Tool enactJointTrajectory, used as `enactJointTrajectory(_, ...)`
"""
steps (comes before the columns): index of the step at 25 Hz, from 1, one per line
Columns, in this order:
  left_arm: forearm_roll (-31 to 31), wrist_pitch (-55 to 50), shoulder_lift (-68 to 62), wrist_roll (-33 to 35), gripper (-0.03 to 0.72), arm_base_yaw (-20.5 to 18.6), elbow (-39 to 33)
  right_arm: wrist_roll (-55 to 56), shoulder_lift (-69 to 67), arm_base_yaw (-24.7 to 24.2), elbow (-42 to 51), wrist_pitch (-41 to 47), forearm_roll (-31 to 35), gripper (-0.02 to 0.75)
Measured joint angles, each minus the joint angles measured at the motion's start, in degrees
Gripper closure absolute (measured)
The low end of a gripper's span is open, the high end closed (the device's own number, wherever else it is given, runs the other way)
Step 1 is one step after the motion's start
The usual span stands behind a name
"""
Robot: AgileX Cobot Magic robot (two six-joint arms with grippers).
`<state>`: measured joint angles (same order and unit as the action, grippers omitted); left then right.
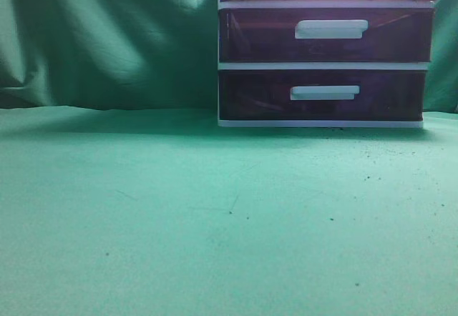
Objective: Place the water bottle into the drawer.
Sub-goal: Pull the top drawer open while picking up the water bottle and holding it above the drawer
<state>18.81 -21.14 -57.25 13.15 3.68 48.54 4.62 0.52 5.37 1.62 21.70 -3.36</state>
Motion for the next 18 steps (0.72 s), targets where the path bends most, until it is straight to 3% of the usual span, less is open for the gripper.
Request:
enactJointTrajectory(3, 0.41, -3.26, 3.4, 0.13, 0.412, 1.02, 0.13, -0.64, 0.0, 0.0, 0.0, -4.9, -0.41, 0.738)
enactJointTrajectory(11, 1.54, -9.03, 6.24, 8.29, 0.412, 11.6, 0.13, 0.98, 0.0, 0.0, 0.02, -37.43, 4.4, 0.738)
enactJointTrajectory(14, 1.75, -9.03, 6.24, 8.83, 0.412, 13.81, 0.13, -1.49, -0.76, 0.0, -3.63, -36.32, 7.0, 0.738)
enactJointTrajectory(18, 1.86, -9.12, 6.24, 9.0, 0.412, 14.27, 0.13, -7.35, -9.29, 0.0, -15.12, -25.81, 7.34, 0.738)
